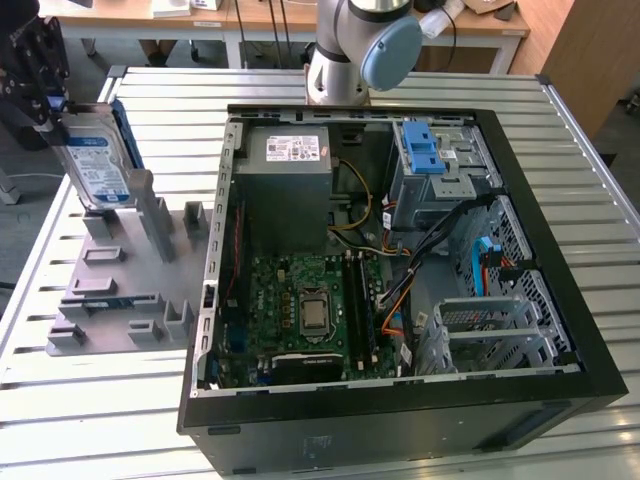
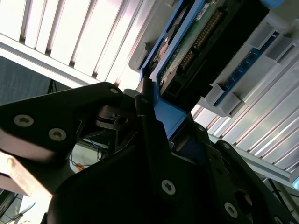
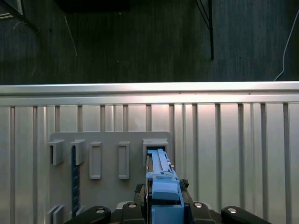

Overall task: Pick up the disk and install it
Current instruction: 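Pick up the disk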

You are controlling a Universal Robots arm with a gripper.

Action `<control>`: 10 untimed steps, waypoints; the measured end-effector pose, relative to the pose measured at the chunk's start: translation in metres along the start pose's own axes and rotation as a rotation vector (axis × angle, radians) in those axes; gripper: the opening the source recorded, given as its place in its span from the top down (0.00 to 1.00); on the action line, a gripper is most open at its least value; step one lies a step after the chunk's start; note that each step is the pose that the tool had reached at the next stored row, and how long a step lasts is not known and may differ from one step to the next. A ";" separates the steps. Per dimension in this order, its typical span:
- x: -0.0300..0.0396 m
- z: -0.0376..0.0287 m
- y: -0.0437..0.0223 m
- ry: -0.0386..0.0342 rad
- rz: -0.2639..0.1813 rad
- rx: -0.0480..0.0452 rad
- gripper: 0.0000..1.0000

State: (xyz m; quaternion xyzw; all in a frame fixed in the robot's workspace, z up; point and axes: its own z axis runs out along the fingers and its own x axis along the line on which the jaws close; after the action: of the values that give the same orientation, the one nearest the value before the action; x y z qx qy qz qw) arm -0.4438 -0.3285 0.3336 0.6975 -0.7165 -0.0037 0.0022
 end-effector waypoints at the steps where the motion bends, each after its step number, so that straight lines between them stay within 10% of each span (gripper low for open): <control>1: 0.0000 -0.0008 0.0000 0.0000 0.000 0.0001 0.64; 10: 0.0000 -0.0083 0.0001 0.0000 0.000 0.0001 0.64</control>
State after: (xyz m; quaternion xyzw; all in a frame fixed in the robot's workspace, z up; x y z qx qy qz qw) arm -0.4439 -0.3285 0.3419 0.6975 -0.7165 -0.0036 0.0022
